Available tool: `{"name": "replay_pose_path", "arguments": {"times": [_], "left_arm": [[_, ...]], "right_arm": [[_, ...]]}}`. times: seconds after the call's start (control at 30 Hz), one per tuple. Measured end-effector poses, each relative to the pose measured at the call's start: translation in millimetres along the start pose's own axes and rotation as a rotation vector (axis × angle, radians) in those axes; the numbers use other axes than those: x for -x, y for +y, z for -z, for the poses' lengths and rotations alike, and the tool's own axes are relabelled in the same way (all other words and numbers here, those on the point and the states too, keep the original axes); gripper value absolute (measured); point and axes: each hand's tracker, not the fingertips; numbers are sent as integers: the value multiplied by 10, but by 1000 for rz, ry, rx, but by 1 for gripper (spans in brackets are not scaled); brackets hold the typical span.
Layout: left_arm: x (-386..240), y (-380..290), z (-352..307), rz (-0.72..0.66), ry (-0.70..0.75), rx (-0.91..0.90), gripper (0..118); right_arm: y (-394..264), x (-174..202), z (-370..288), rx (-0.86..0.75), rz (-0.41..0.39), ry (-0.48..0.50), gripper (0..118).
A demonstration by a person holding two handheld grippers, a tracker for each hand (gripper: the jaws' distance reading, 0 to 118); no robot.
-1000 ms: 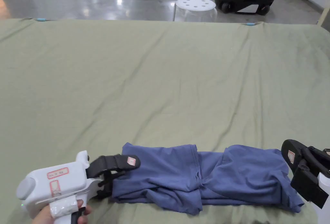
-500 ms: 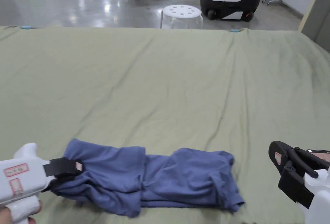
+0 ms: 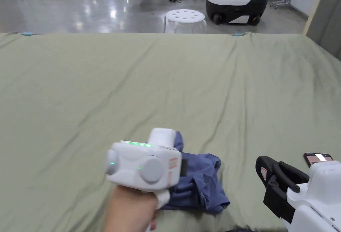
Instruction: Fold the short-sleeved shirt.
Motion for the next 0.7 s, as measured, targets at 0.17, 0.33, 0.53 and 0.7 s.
{"name": "replay_pose_path", "arguments": {"times": [0.17, 0.33, 0.53, 0.7], "left_arm": [[-112, -106, 347, 58, 42, 58, 72], [59, -41, -175, -55, -132, -100, 88], [637, -81, -391, -252, -183, -95, 52], [366, -228, 134, -258, -272, 0, 14]], "right_arm": [[-41, -131, -102, 2, 8, -6, 4], [-46, -279, -27, 29, 22, -1, 4], [-111, -287, 191, 89, 43, 25, 4], [-149, -237, 315, 145, 41, 37, 4]]}}
